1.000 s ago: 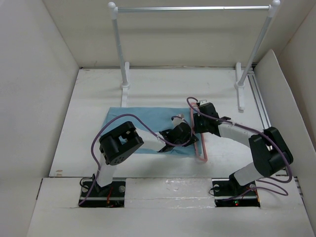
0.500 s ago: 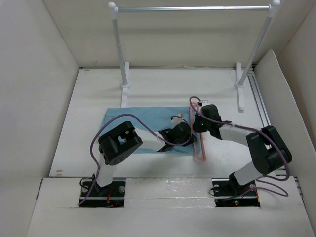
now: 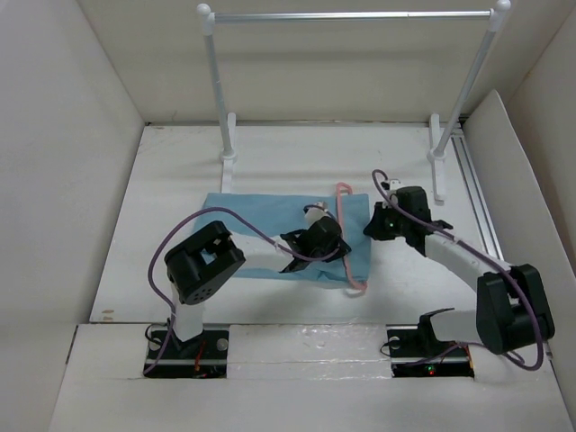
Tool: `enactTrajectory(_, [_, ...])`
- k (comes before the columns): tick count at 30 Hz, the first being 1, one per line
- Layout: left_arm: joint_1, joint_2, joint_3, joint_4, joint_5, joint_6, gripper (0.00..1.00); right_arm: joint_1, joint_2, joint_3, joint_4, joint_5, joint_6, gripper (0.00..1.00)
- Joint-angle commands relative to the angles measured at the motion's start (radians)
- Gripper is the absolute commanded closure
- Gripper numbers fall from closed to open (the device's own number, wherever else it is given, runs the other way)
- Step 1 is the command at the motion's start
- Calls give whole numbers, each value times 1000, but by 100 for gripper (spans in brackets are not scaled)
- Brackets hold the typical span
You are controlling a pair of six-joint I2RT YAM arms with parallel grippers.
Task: Place the trousers on the hanger
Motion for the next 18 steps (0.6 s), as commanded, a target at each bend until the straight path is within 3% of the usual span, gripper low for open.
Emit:
enactTrajectory(1, [51,-47,-32,-127,-75,85,100,-117,-65,31,-87,18,-89,100])
enactTrajectory(6, [87,-64,-72,-154,-83,134,100,-253,-99,60,-137,-7,-156,100])
enactTrajectory(10, [96,-109,-133,-162,-88,200,100,-385,-24,95,-125,-48,-190,100])
enactTrajectory(11, [96,-113,-141,-162,-81,220,100,-398,3,125,-121,-121,-234,92])
enactTrajectory(12, [96,-116,-147,-162,-77,226,100,-398,69,139,-127,-154,-238,68])
enactTrajectory(15, [96,-115,-153,-156,-71,226,100,-388,91,123,-125,-231,-236,36])
enactTrajectory(18, [96,-112,-144,-153,-74,222,100,-376,41,37,-156,-191,-236,27])
